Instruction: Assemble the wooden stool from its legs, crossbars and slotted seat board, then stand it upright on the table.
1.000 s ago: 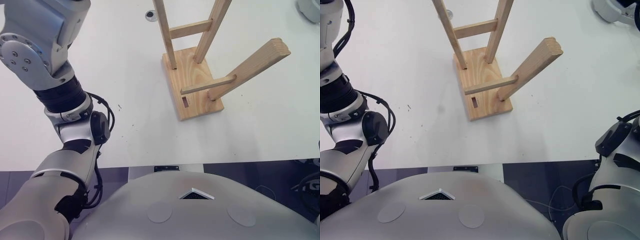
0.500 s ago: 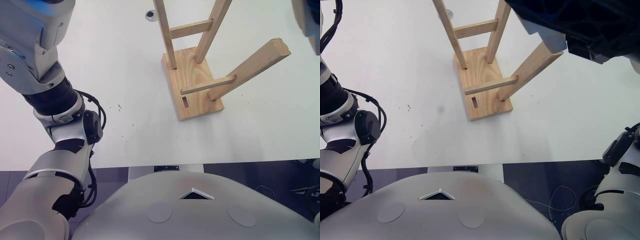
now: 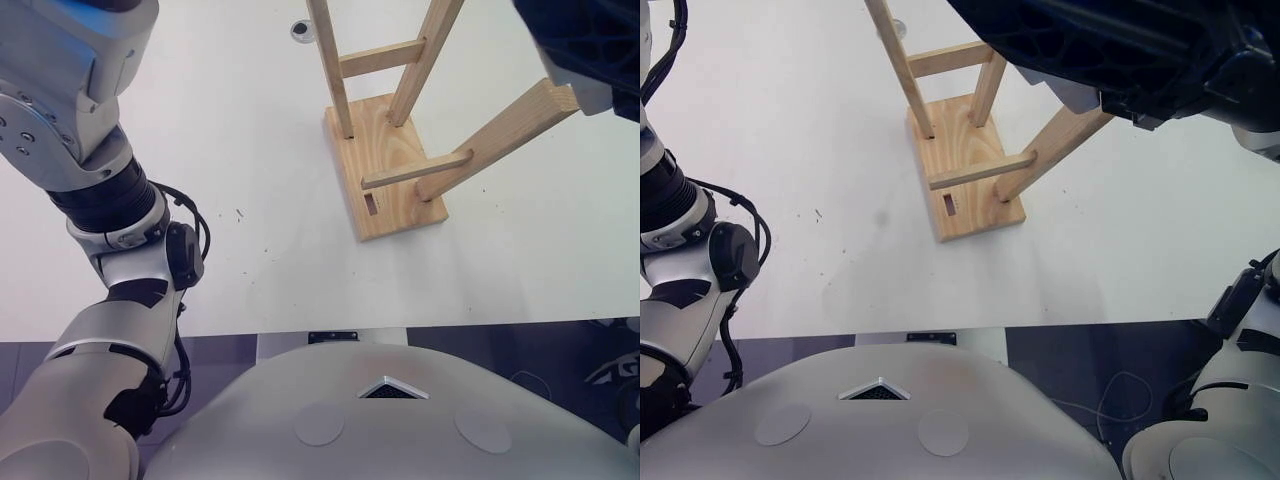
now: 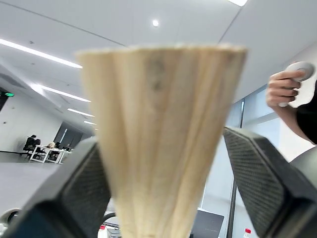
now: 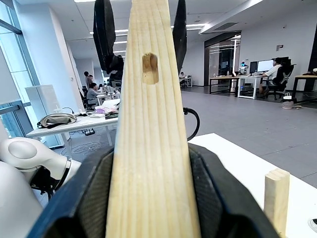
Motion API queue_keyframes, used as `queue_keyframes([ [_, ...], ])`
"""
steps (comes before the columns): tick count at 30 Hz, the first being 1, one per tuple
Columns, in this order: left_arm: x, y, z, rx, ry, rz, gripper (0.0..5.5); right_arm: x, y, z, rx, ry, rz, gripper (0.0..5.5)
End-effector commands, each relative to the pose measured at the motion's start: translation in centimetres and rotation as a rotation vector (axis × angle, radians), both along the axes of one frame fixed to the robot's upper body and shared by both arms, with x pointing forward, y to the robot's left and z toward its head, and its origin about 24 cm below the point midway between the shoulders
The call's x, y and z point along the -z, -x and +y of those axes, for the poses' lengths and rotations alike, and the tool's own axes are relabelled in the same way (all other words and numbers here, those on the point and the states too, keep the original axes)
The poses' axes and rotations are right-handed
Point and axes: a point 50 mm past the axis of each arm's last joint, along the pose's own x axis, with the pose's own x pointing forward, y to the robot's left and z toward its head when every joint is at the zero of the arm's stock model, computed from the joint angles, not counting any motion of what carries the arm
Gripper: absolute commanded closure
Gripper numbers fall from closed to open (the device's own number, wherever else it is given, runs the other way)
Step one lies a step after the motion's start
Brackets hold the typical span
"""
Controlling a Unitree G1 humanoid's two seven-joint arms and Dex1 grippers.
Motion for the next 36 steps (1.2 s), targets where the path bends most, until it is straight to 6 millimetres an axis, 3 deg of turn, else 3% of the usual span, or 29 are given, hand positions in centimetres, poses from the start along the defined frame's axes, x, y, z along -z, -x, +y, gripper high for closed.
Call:
queue_keyframes([
  [1,1.0,-1.1,0.7,-0.265,-0.069,0.159,1.88,-0.6,0.1,0.9,0.192,0.126,-0.238,3.42],
  [6,1.7,-0.8,1.0,-0.455,-0.081,0.336,1.88,0.8,-0.5,1.9,0.374,0.3,-0.444,3.42],
  [10,1.7,-1.0,1.1,-0.533,-0.038,0.452,1.88,2.1,-1.2,2.4,0.385,0.347,-0.486,3.42],
  [17,2.7,-1.1,0.5,-0.495,-0.052,0.589,3.29,2.3,-1.8,2.7,0.443,0.336,-0.543,3.42],
  [23,2.3,-1.1,1.1,-0.5,-0.029,0.597,4.3,2.6,-1.7,2.8,0.447,0.337,-0.539,3.42],
  [28,2.2,-1.3,1.4,-0.539,-0.027,0.578,4.4,3.1,-1.9,2.7,0.448,0.353,-0.519,3.42],
  [31,3.2,-1.9,1.7,-0.627,-0.092,0.597,4.45,3.2,-2.3,2.5,0.504,0.382,-0.546,2.59],
  [34,3.6,-2.2,3.4,-0.743,-0.106,0.631,4.45,2.9,-2.2,1.3,0.569,0.409,-0.567,2.09],
  [36,3.2,-1.9,4.7,-0.805,-0.126,0.619,4.45,0.5,-1.3,-0.1,0.637,0.344,-0.587,1.74],
])
